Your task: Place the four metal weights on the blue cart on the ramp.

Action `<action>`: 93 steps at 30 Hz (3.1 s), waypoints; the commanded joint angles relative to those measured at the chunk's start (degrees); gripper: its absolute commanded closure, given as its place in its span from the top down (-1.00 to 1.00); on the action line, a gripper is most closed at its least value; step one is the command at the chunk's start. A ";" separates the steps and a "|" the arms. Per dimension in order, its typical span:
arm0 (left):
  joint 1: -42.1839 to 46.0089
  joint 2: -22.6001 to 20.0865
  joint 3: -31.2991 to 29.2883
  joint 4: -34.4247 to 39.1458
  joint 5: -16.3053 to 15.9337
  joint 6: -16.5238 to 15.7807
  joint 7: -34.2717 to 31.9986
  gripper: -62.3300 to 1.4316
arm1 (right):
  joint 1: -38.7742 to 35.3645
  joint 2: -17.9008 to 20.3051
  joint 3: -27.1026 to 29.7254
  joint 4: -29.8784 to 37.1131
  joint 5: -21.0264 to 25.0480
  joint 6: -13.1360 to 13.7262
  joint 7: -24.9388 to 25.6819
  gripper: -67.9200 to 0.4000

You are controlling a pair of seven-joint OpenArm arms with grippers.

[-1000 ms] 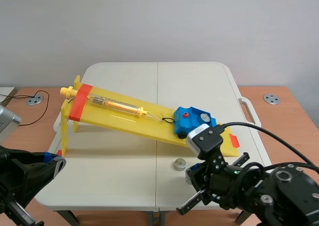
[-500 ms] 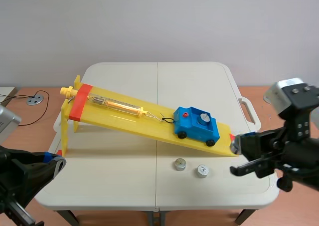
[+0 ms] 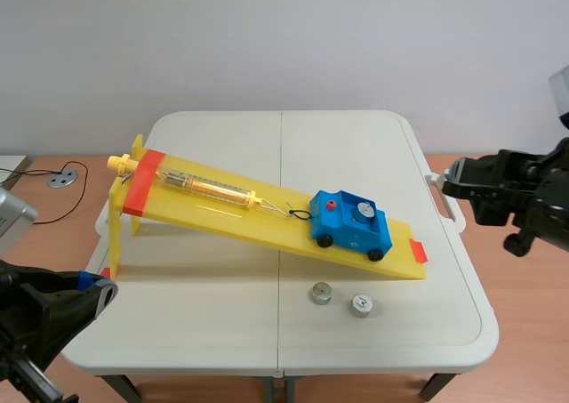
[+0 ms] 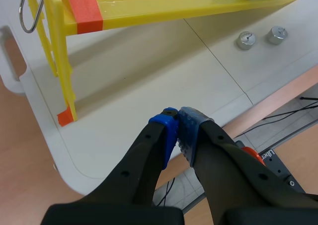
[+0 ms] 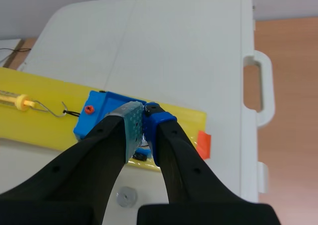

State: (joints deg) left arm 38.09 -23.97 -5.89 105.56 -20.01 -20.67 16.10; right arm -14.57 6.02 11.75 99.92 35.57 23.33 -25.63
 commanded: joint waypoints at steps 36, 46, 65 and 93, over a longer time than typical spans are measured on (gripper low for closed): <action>-0.83 0.28 -0.83 3.82 -4.24 -0.55 -4.85 -0.85 | 19.28 -6.54 -7.78 -22.69 -1.79 1.55 10.36 -0.75; -0.83 0.28 -0.83 3.82 -4.22 -0.55 -4.59 -0.85 | 16.24 -2.03 -3.48 -18.88 -0.20 7.98 8.48 -0.21; -0.83 0.28 -0.83 3.82 -4.22 -0.55 -4.59 -0.85 | -4.42 13.77 -0.39 7.21 1.25 11.04 5.18 -0.21; -0.83 0.28 -0.83 3.82 -4.24 -0.55 -4.48 -0.85 | 1.66 4.90 -18.18 -8.04 -23.17 1.95 16.52 -0.21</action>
State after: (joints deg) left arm 38.09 -23.97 -5.89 105.56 -20.01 -20.67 16.49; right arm -17.37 10.44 -7.31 89.73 10.26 26.89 -17.56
